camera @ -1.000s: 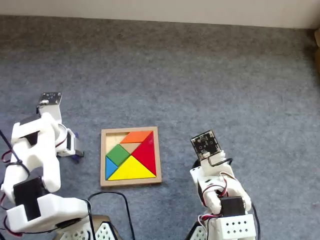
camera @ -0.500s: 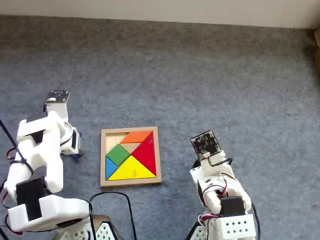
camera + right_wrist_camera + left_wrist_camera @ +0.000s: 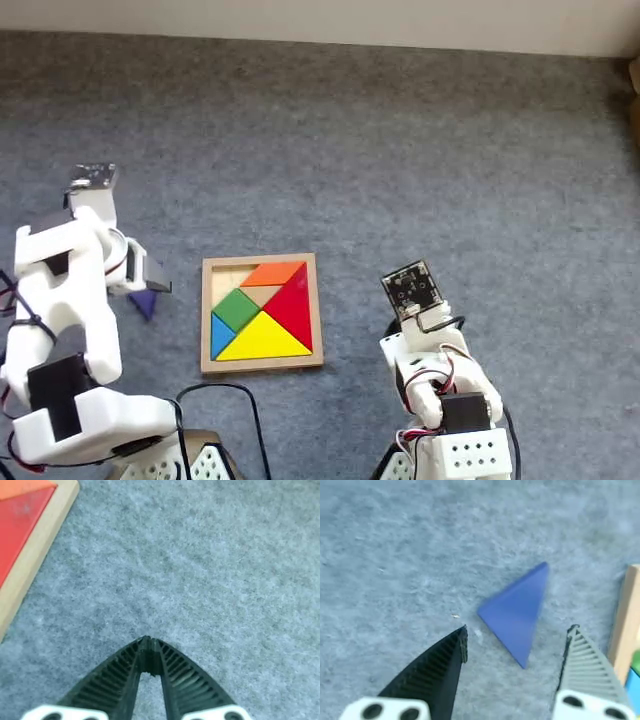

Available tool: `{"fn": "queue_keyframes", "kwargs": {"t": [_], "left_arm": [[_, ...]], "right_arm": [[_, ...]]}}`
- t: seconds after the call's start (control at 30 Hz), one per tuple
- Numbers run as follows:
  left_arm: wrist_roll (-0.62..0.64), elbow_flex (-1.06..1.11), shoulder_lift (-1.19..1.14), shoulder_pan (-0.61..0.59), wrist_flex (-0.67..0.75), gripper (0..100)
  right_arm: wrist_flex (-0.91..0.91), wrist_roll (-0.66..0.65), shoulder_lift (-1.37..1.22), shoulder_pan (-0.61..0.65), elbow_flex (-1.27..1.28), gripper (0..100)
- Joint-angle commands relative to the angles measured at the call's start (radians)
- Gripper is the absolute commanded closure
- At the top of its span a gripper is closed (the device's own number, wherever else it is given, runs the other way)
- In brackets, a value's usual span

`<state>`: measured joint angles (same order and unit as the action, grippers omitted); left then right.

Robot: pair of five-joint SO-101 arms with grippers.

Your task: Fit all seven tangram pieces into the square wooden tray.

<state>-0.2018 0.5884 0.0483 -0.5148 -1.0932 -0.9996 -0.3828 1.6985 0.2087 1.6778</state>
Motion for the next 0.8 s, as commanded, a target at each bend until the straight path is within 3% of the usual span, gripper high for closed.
{"fn": "queue_keyframes", "kwargs": {"t": [0.0, 0.37, 0.77], "left_arm": [[0.003, -0.044, 0.016, -0.012, 0.054, 70], [0.002, -0.219, -0.3, 0.031, 0.041, 73], [-0.087, -0.232, -0.305, 0.073, -0.014, 79]], "right_arm": [[-0.008, -0.012, 0.019, -0.012, 0.11, 98.9], [-0.008, -0.012, 0.019, -0.012, 0.11, 98.9], [-0.008, -0.012, 0.019, -0.012, 0.11, 98.9]]}}
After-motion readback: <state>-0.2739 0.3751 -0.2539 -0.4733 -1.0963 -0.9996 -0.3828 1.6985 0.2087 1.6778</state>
